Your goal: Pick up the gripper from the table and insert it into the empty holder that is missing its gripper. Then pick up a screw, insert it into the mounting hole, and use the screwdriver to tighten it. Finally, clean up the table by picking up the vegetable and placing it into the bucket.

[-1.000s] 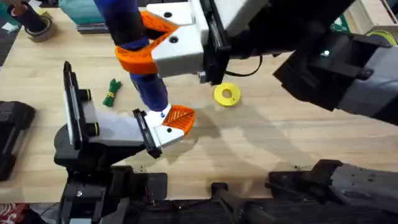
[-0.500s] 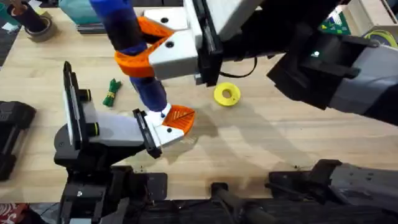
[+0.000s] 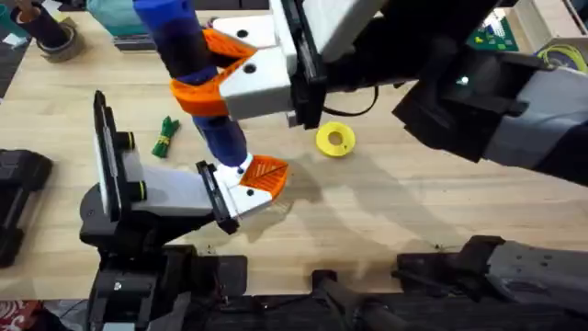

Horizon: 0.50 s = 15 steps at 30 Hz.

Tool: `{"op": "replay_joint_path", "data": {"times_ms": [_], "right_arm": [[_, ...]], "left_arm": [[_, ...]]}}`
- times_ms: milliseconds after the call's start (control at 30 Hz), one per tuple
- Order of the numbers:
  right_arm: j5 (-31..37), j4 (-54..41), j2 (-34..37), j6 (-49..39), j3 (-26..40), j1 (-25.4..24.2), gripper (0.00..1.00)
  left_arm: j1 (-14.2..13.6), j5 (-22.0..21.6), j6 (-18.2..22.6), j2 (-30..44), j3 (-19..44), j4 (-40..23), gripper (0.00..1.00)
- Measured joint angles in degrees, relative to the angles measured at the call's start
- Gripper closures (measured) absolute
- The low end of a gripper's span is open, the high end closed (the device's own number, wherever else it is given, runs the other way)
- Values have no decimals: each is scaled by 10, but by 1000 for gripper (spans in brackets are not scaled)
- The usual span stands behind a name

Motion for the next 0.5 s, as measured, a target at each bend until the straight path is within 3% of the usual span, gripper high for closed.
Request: {"op": "replay_joint_path", "data": {"times_ms": [500], "right_arm": [[-4,0,0,-13,-5,0,977]], "left_arm": [[0,0,0,0,0,0,989]]}}
